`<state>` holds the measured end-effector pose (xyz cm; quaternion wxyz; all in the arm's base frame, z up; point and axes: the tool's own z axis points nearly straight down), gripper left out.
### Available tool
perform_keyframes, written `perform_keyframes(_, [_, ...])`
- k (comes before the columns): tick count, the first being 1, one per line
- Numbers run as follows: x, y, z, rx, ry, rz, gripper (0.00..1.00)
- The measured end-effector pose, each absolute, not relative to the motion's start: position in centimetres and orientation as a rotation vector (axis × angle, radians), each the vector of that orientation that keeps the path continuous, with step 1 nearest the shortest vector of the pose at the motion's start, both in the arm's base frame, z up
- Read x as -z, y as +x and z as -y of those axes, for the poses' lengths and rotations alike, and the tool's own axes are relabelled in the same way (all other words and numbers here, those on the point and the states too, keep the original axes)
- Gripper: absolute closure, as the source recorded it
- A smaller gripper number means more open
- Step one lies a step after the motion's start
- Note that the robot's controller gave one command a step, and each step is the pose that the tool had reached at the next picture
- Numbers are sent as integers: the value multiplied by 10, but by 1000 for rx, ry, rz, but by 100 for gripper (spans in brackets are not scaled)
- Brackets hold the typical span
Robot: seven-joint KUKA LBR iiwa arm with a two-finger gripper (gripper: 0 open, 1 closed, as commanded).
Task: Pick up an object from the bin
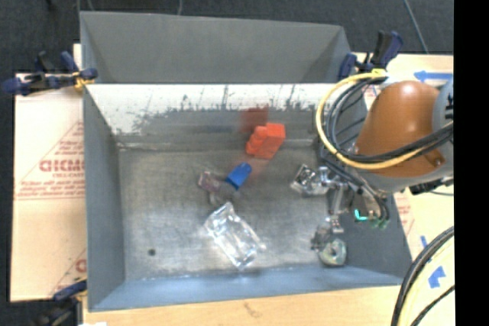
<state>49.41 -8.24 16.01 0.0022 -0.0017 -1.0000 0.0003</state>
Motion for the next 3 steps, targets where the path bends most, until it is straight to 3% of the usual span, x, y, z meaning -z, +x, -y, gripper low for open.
perform_keyframes(1, [-117,576,79,2,-312,3131,0])
perform_keyframes(2, [-123,608,29,5,-280,3137,0])
perform_keyframes(3, [-87,637,6,1,-29,3136,0])
